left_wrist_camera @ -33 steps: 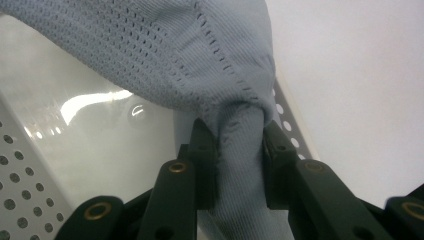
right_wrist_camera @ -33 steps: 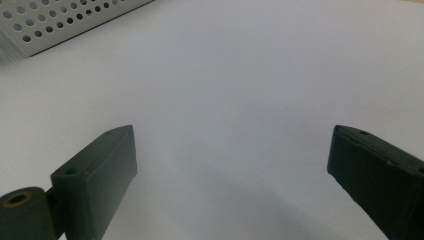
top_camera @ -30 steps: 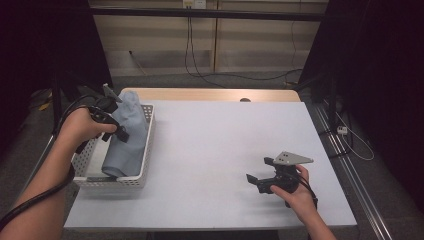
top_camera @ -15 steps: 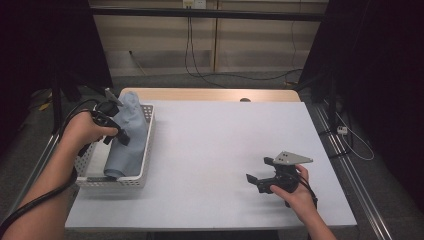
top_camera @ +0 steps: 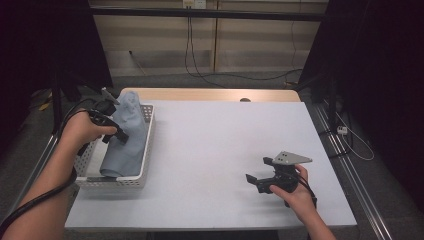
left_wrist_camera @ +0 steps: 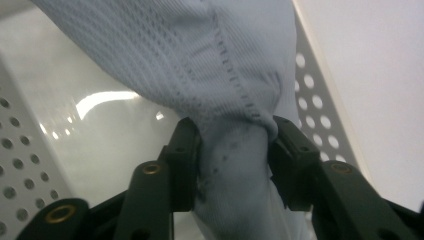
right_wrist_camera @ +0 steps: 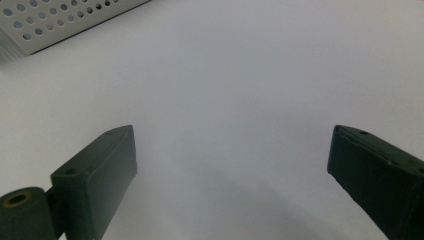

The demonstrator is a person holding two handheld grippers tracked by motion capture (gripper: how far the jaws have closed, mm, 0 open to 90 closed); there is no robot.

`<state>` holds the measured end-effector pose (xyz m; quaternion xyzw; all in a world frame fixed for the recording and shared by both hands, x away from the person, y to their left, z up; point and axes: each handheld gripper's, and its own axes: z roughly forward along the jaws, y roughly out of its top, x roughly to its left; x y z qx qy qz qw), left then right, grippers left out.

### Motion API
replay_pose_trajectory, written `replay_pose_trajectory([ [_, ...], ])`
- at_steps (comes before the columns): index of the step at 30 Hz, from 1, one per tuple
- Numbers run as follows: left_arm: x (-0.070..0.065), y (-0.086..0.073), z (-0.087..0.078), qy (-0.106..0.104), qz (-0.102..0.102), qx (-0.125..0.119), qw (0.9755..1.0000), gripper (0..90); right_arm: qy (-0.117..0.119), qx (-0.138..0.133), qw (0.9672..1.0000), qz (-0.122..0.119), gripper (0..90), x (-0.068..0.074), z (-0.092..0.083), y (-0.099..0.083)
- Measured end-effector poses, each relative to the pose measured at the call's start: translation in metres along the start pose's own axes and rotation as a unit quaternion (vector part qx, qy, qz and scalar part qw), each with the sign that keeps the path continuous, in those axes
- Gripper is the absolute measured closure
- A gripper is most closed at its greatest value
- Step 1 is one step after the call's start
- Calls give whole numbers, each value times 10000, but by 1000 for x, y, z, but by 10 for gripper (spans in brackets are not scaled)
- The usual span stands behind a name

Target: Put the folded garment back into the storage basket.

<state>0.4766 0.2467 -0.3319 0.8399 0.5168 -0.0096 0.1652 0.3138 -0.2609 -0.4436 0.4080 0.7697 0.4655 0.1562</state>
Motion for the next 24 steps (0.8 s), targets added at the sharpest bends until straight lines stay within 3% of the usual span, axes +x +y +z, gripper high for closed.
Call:
replay_pose_trajectory([
  [2, 1, 2, 1, 140, -16, -41, 9999, 581, 11, 22, 10000, -3, 54, 0, 1, -1],
  [6, 3, 2, 5, 182, -84, -25, 9998, 609, 16, 25, 10000, 8, 54, 0, 1, -1],
  [12, 6, -3, 11, 113, -81, 112, 9998, 673, 24, 50, 10000, -16, 54, 1, 2, -1],
  [24, 14, -4, 13, 216, -157, 27, 9996, 596, 23, 39, 10000, -25, 54, 1, 2, -1],
])
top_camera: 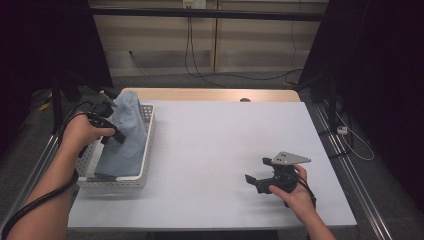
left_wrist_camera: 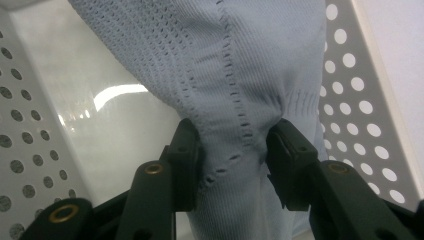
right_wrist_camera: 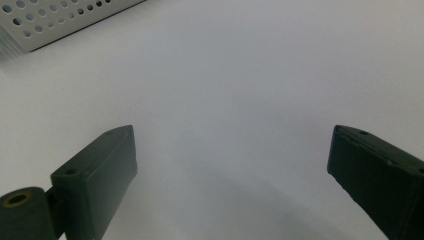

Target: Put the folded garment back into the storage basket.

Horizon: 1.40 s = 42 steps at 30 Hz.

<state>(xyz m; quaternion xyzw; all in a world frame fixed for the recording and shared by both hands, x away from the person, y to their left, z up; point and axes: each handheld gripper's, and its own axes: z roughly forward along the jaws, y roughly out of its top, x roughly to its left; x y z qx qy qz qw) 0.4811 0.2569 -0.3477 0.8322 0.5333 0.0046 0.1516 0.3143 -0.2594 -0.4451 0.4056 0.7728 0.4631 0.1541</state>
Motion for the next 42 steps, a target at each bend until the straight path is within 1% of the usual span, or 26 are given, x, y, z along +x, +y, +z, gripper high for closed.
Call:
replay_pose_trajectory([
  [4, 0, 1, -1, 26, 13, -31, 10000, 572, -1, -7, 10000, 8, 54, 0, 0, 0],
  [5, 0, 1, -1, 27, 11, -53, 10000, 557, 3, -10, 10000, 6, 54, 0, 0, 0],
  [6, 1, 1, -2, 42, 1, -70, 10000, 519, -2, -13, 10000, 19, 54, 0, 0, 0],
  [7, 1, 2, -3, 50, -2, -117, 9999, 497, 0, -11, 10000, 16, 54, 0, 0, 0],
  [9, 2, 3, -6, 82, 13, -198, 9998, 482, 0, -10, 10000, 15, 54, 0, 0, 0],
  [11, 3, 4, -8, 118, 7, -312, 9994, 439, 7, -12, 10000, 3, 54, 0, 0, 0],
  [12, 4, 4, -9, 152, 16, -382, 9992, 394, 11, -12, 10000, 4, 54, 0, 0, 0],
  [13, 5, 6, -10, 181, 18, -504, 9986, 380, 14, -10, 10000, 0, 54, 0, 0, 0],
  [15, 6, 7, -11, 162, 28, -553, 9983, 361, 16, -6, 10000, -7, 54, 0, 0, 0],
  [16, 6, 8, -11, 182, 21, -648, 9977, 361, 27, -2, 10000, -4, 54, 0, 0, 0],
  [18, 7, 10, -11, 232, 31, -708, 9972, 330, 25, 1, 10000, -3, 54, 1, 1, 0],
  [23, 8, 14, -8, 243, 21, -852, 9961, 296, 31, -6, 10000, -12, 54, 0, 0, 0],
  [24, 9, 15, -7, 242, 56, -875, 9959, 290, 30, -7, 10000, -10, 54, 0, 0, 0],
  [25, 9, 15, -6, 232, 29, -896, 9957, 282, 37, -8, 10000, -7, 54, 0, 0, 0],
  [27, 10, 16, -5, 230, 12, -884, 9958, 281, 35, -9, 10000, -11, 54, 0, 0, 0],
  [29, 11, 17, -4, 221, -40, -938, 9953, 283, 43, -4, 10000, -11, 54, 1, 0, 1],
  [31, 12, 18, -4, 206, -40, -966, 9951, 294, 49, -2, 10000, -10, 54, 1, 1, 1],
  [37, 16, 22, -6, 211, -149, -1155, 9930, 298, 61, -8, 10000, -13, 54, 0, 1, 1],
  [39, 18, 23, -7, 209, -177, -1208, 9923, 334, 59, -6, 10000, -9, 54, 0, 1, 1],
  [40, 18, 24, -8, 208, -191, -1231, 9920, 375, 61, 1, 10000, -11, 54, 0, 1, 0],
  [41, 18, 24, -7, 220, -192, -1239, 9919, 375, 61, 1, 10000, -11, 54, 0, 1, 0],
  [42, 18, 25, -7, 224, -175, -1235, 9919, 442, 66, 6, 10000, -12, 54, 0, 1, 1],
])
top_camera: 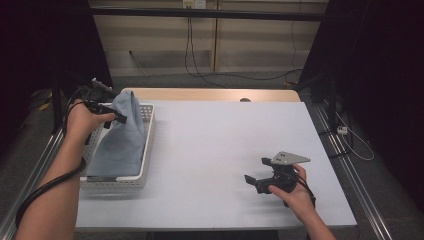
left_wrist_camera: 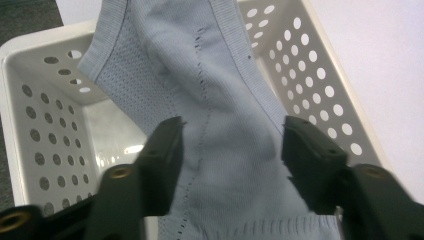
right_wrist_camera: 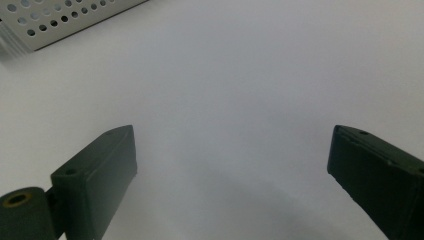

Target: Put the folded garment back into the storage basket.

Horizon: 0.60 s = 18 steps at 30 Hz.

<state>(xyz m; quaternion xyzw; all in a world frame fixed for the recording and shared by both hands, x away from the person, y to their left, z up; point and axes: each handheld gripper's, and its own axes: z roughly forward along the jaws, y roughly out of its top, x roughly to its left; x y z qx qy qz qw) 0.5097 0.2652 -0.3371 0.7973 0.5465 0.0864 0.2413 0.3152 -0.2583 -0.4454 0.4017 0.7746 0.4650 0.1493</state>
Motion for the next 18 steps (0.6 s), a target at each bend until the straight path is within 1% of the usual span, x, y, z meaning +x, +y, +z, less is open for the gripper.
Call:
replay_pose_trajectory([
  [1, 0, 0, 0, 31, 2, -22, 10000, 442, 0, 0, 10000, 0, 54, 0, 0, 0],
  [2, 0, 1, 0, 74, 9, -46, 10000, 465, 2, -3, 10000, 3, 54, 0, 0, 0],
  [4, -1, 3, 1, 66, 2, -73, 10000, 542, 9, -4, 10000, 1, 54, 0, 0, 0],
  [5, -1, 4, 1, 69, -41, -102, 9999, 581, 15, -6, 10000, -5, 54, 0, 0, 0],
  [6, -1, 4, 1, 88, -59, -148, 9998, 652, 21, -6, 10000, -10, 54, 0, 0, 0],
  [7, -1, 5, 2, 92, -62, -169, 9998, 652, 21, -6, 10000, -10, 54, 0, 0, 0],
  [9, -2, 6, 4, 114, -74, -168, 9998, 694, 23, -4, 10000, -13, 54, 0, 0, 0],
  [10, -2, 6, 6, 102, -78, -210, 9997, 715, 22, -6, 10000, -14, 54, 0, 0, 0],
  [11, -2, 6, 6, 88, -72, -204, 9997, 752, 27, -5, 10000, -11, 54, 0, 0, 0],
  [12, -3, 6, 8, 119, -68, -223, 9997, 765, 22, -3, 10000, -15, 54, 0, 0, 0],
  [13, -4, 6, 9, 100, -101, -243, 9996, 790, 27, -5, 10000, -11, 54, 0, 0, 0],
  [15, -4, 6, 11, 46, -105, -227, 9997, 807, 21, 0, 10000, -16, 54, 0, 1, 0],
  [16, -5, 5, 13, 80, -88, -276, 9995, 831, 26, 1, 10000, -16, 54, 1, 1, 0],
  [18, -5, 5, 15, 38, -120, -318, 9994, 844, 26, 1, 10000, -16, 54, 0, 1, 0],
])
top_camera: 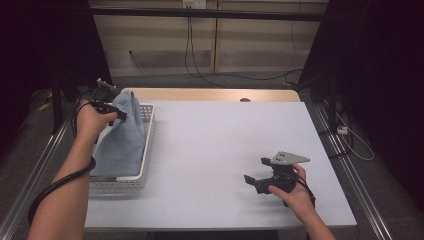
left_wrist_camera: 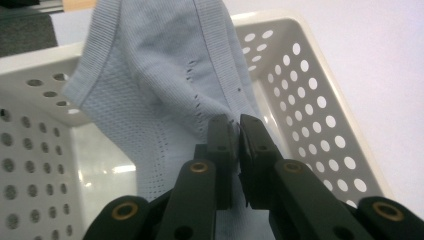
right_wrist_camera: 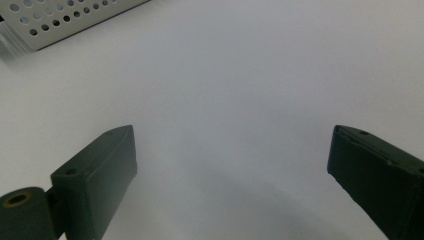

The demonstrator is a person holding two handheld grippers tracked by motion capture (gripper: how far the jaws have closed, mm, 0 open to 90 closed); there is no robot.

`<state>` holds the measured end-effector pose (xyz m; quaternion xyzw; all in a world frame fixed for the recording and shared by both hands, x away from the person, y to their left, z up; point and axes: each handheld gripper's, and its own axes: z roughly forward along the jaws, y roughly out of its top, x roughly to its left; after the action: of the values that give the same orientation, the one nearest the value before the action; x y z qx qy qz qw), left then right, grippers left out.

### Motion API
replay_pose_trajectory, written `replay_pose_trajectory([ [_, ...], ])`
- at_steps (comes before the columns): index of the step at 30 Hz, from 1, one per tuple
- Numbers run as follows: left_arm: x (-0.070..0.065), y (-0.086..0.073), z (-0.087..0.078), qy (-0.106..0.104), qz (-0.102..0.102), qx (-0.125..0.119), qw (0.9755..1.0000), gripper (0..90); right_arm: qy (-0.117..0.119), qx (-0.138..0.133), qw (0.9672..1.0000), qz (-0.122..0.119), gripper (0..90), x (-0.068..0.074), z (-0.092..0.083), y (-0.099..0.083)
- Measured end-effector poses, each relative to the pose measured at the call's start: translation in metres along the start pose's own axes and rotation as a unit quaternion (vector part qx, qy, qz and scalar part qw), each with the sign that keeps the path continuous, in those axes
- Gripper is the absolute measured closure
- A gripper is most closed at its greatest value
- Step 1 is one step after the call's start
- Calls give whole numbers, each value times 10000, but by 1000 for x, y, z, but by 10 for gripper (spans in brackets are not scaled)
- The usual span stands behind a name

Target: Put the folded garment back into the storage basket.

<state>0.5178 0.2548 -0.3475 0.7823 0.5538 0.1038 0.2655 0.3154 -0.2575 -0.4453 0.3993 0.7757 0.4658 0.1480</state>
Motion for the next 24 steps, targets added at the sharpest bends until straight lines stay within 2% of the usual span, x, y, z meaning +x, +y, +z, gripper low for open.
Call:
replay_pose_trajectory([
  [14, 0, -10, 14, -47, -32, -87, 9999, 837, 2, -3, 10000, 8, 54, -1, 0, 0],
  [24, 1, -20, 25, -70, 6, -62, 10000, 832, 9, 2, 10000, -3, 54, 0, 0, 0],
])
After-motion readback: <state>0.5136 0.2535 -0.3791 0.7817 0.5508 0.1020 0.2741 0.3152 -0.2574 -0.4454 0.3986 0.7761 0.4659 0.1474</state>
